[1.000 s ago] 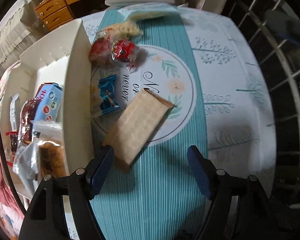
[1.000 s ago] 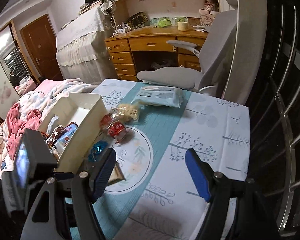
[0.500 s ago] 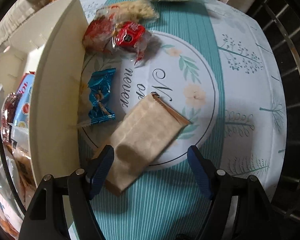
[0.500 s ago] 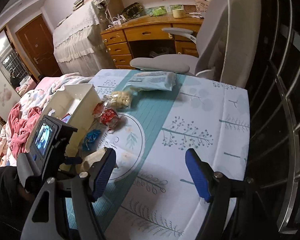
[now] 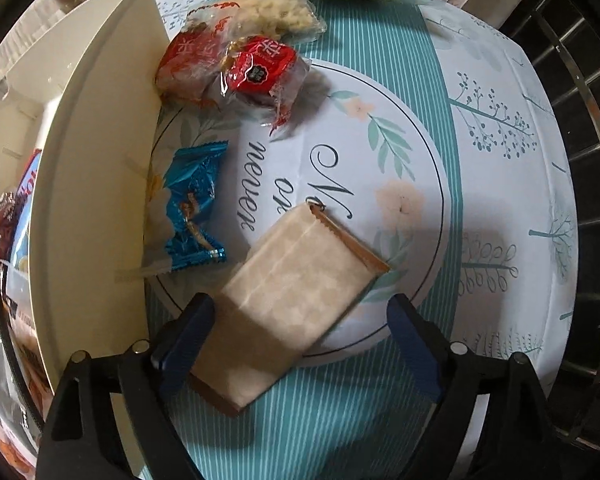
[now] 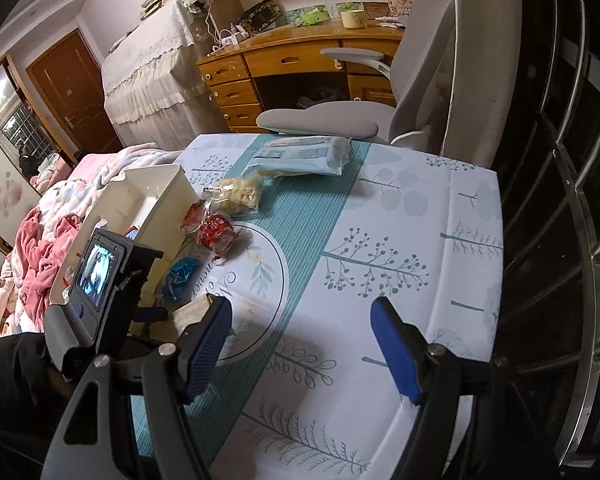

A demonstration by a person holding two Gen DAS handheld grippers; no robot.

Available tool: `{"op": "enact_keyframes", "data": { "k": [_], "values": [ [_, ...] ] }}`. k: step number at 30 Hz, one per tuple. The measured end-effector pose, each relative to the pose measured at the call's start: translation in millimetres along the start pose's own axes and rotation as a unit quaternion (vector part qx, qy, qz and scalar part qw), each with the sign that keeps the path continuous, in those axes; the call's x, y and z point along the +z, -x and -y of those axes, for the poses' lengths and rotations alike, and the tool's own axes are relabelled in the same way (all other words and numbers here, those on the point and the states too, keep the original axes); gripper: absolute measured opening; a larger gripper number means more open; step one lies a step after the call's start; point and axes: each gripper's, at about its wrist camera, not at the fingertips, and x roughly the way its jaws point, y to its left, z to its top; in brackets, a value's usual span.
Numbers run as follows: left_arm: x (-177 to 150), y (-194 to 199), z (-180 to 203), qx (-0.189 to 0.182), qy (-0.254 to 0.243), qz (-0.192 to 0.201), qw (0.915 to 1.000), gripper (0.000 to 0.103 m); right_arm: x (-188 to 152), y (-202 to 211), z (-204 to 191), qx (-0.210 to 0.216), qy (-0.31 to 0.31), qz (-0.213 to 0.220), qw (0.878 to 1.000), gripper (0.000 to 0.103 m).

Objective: Organize snacks

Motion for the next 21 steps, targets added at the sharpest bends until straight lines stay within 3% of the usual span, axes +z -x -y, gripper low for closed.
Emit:
{"op": "enact_keyframes", "data": {
  "k": [8, 14, 21],
  "values": [
    [11.6, -8.6, 5.3, 0.004, -0.005, 0.015, 0.9999, 0.086, 0.2, -0.1, -1.0, -0.002, 0.002, -0.001, 1.000, 0.072],
    [12.1, -10.6, 1.9, 0.012, -0.006, 0.024, 0.9996, 0.066, -0.2, -1.0, -5.3, -0.007, 0.008, -0.005, 1.000, 0.072],
    [-1.2, -8.2, 6.7, 0.014, -0.014, 0.030, 0.9994, 0.062, 5.4, -8.2, -18.2, -0.017, 0.022, -0.018, 0.999, 0.072]
  ]
}}
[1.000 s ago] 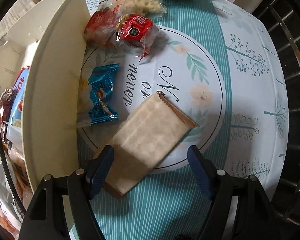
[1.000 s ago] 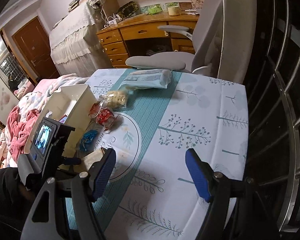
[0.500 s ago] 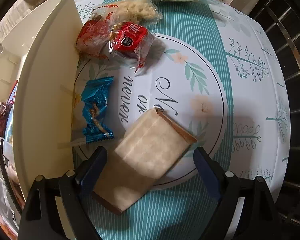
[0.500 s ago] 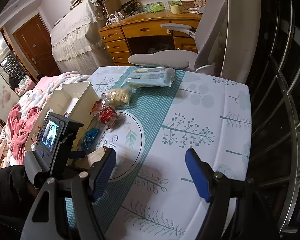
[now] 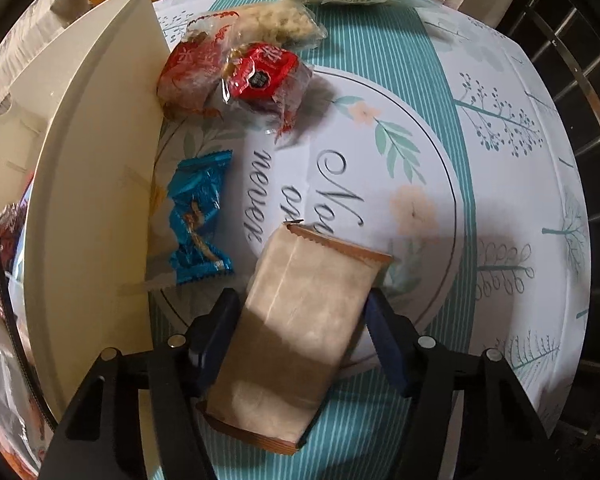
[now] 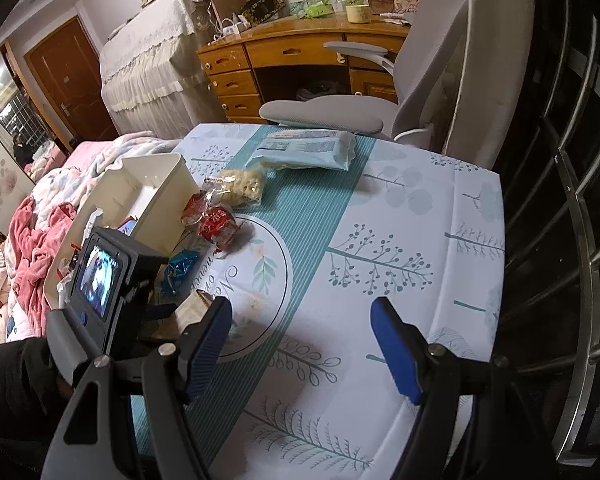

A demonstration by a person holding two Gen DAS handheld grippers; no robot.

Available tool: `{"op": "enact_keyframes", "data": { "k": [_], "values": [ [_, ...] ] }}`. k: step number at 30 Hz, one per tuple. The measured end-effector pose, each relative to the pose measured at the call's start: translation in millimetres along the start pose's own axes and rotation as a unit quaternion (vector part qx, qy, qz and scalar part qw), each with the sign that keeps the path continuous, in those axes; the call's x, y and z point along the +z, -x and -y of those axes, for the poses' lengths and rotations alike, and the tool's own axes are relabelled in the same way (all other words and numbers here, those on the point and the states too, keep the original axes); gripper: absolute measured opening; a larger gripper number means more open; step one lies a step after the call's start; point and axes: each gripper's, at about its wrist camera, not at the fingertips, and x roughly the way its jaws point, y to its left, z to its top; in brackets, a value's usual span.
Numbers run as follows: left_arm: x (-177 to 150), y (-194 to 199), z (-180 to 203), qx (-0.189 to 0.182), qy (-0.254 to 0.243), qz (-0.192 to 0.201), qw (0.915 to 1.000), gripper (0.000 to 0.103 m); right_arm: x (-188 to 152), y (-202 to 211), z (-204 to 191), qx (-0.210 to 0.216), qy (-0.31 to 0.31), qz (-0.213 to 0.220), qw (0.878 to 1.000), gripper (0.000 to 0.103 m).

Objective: Organize snacks

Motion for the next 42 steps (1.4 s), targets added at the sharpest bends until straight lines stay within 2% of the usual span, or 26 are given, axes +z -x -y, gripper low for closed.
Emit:
{"op": "enact_keyframes", "data": {
  "k": [10, 16, 20, 25, 30, 35, 39, 42],
  "values": [
    [-32.9, 9.4, 21.9, -0.041, -0.019, -0.013, 0.9989, 0.057, 12.7, -26.3, -28.7, 0.000, 0.062, -0.018, 0.998, 0.072],
    [-61.2, 21.2, 29.0, -0.054, -0.036, -0.021, 0.9977, 0.057, 21.8, -52.0, -50.3, 0.038, 0.090, -0.021, 0.995, 0.072],
    [-76.0, 28.0, 32.8, -0.064, -0.050, -0.025, 0.9964, 0.056, 24.1, -74.2, -73.1, 0.063, 0.136, -0.015, 0.989, 0.072],
    [-95.1, 44.1, 37.2, -0.073, -0.065, -0.012, 0.9951, 0.056, 23.2, -105.6, -104.8, 0.097, 0.220, -0.009, 0.971, 0.072],
    [-105.3, 65.9, 22.2, -0.084, -0.064, 0.017, 0.9942, 0.055, 15.8, -133.8, -136.7, 0.099, 0.327, -0.026, 0.940, 0.072],
    [-119.4, 91.2, -4.6, -0.087, -0.050, 0.035, 0.9944, 0.055, 4.8, -148.5, -160.0, 0.108, 0.384, -0.041, 0.916, 0.072],
    [-124.4, 98.9, -18.8, -0.078, -0.038, 0.035, 0.9956, 0.054, -1.2, -160.2, -174.7, 0.100, 0.414, -0.051, 0.903, 0.072],
    [-128.9, 103.5, -29.0, -0.069, -0.030, 0.033, 0.9966, 0.054, 0.1, -168.3, -180.2, 0.099, 0.418, -0.061, 0.901, 0.072]
  ]
}}
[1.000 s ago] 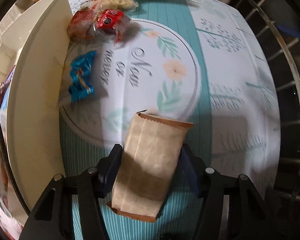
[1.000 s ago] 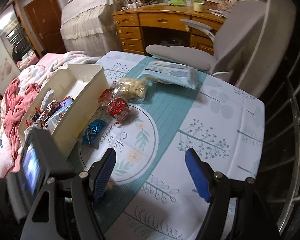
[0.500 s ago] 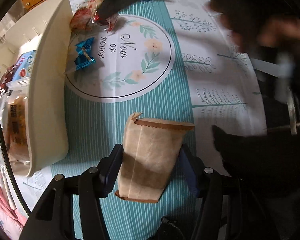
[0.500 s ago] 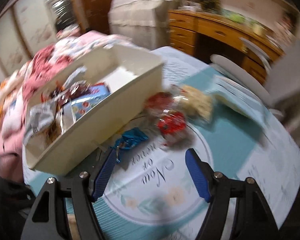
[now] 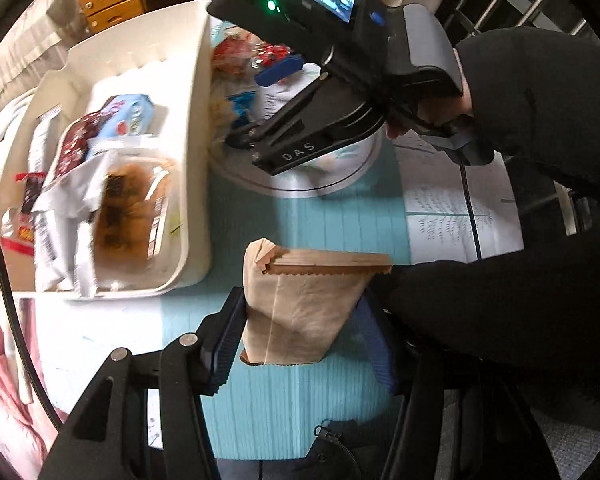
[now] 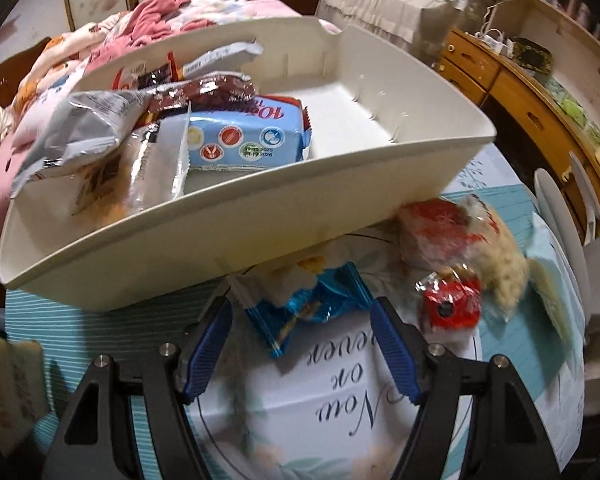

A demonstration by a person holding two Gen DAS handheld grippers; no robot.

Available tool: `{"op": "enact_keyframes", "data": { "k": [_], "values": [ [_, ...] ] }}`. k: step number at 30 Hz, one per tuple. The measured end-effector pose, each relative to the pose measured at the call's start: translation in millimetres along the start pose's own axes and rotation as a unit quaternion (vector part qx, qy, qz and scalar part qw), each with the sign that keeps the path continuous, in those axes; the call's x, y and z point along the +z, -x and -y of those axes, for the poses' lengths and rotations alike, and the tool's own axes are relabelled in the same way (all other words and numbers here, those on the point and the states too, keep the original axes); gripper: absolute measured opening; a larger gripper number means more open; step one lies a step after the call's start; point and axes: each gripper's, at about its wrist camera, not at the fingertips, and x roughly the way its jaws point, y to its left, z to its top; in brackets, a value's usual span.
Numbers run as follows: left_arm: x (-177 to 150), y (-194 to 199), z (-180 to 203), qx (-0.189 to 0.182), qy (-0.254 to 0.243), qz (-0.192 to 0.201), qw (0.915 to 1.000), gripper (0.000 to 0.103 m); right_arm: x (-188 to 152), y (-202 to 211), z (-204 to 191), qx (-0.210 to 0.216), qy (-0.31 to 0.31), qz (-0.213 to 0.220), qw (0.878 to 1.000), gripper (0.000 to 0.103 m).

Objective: Organize snacks
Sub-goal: 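Carry the tan wafer toward the white tray while the right tool grasps the blue foil candy, then open both tools over the white tray to drop the wafer and blue candy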

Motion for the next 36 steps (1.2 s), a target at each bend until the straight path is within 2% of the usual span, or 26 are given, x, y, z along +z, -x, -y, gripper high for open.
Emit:
{"op": "enact_keyframes", "data": {
  "k": [3, 7, 9, 16, 20, 23, 26, 29, 33, 36],
  "values": [
    [-7.9, 8.9, -21.8, 0.004, 0.013, -0.004, 0.9999, 0.054, 5.4, -6.3, 2.4, 0.005, -0.009, -0.006, 1.000, 0.072],
    [-10.6, 13.9, -33.7, 0.013, 0.025, -0.008, 0.9996, 0.054, 10.0, -16.0, 7.7, 0.004, -0.032, -0.024, 0.999, 0.064],
    [-10.8, 19.6, -43.1, 0.006, 0.035, -0.011, 0.9993, 0.054, 11.0, -17.7, 7.4, -0.004, -0.035, -0.029, 0.999, 0.061],
    [-3.1, 46.4, -67.6, 0.015, 0.033, 0.009, 0.9993, 0.054, 14.1, -15.2, 6.1, -0.038, -0.076, -0.057, 0.995, 0.048],
    [8.3, 62.8, -81.3, 0.027, 0.019, 0.021, 0.9992, 0.054, 10.4, -8.7, 4.2, -0.048, -0.114, -0.068, 0.990, 0.045],
    [19.0, 77.4, -98.5, 0.016, 0.012, 0.040, 0.9990, 0.054, 0.0, 1.3, -0.3, -0.063, -0.161, -0.076, 0.982, 0.045],
    [30.0, 89.5, -115.6, 0.006, -0.006, 0.049, 0.9987, 0.054, -12.5, 16.1, -4.0, -0.074, -0.241, -0.071, 0.965, 0.045],
    [38.8, 98.2, -130.1, -0.006, -0.032, 0.054, 0.9980, 0.054, -21.8, 29.8, -10.9, -0.093, -0.314, -0.067, 0.943, 0.045],
    [49.8, 108.5, -146.4, -0.018, -0.078, 0.062, 0.9948, 0.054, -27.7, 48.9, -20.2, -0.118, -0.398, -0.050, 0.908, 0.045],
    [58.5, 113.9, -158.6, -0.030, -0.104, 0.067, 0.9918, 0.054, -28.8, 66.7, -28.6, -0.148, -0.456, -0.031, 0.877, 0.045]
  ]
}}
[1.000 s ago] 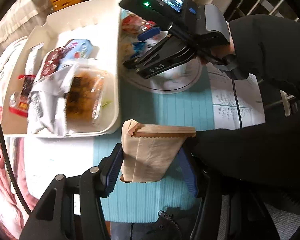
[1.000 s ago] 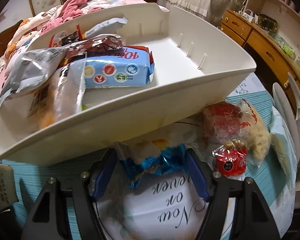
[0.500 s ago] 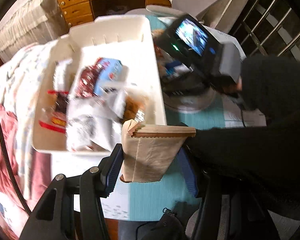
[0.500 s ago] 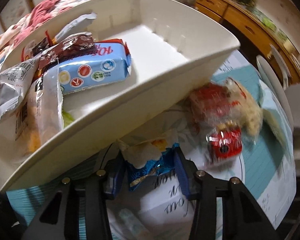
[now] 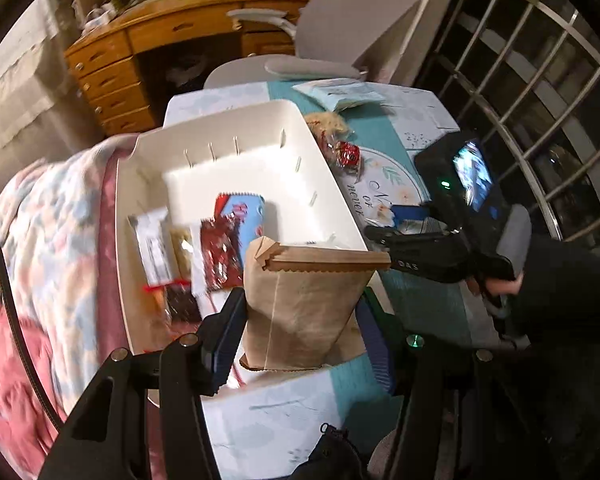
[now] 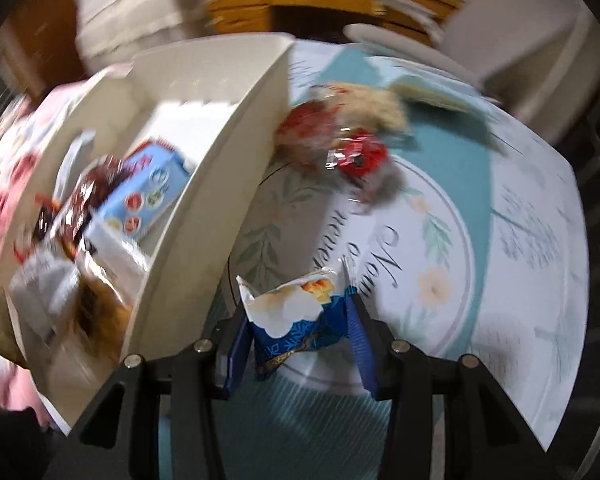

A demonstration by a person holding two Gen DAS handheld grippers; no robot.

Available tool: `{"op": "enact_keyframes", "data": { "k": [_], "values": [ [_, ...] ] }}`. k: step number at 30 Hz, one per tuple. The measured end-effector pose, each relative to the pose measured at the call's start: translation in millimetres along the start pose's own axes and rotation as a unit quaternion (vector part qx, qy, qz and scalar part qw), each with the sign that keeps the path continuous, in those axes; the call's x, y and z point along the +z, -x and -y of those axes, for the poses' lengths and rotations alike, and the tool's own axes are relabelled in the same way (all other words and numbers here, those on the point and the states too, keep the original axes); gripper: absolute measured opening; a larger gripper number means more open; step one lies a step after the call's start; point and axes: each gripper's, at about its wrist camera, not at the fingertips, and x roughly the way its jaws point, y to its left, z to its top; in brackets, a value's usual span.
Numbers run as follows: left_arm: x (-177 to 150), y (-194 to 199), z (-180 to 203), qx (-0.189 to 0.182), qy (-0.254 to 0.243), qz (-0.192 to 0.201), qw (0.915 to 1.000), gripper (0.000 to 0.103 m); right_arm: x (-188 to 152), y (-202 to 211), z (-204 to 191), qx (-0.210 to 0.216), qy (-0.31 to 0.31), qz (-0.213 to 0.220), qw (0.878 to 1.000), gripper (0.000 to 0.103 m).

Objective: Organize snacks
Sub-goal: 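Open both tools over the white tray to drop the wafer and blue candy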

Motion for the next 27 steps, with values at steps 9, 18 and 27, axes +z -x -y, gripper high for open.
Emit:
{"op": "enact_keyframes", "data": {
  "k": [9, 18, 27],
  "values": [
    [20.6, 13.3, -31.9, -0.008, -0.062, 0.031, 0.9976, 0.054, 6.2, 57.0, -15.9, -0.006, -0.119, 0.106, 0.987, 0.045],
    [42.9, 10.8, -57.2, -0.011, -0.063, 0.049, 0.9968, 0.054, 14.9, 97.6, -59.4, 0.014, -0.117, 0.185, 0.976, 0.046],
    [62.8, 5.3, -87.6, -0.023, -0.018, 0.046, 0.9985, 0.054, 33.0, 116.5, -94.8, 0.064, -0.095, 0.206, 0.972, 0.050]
  ]
}}
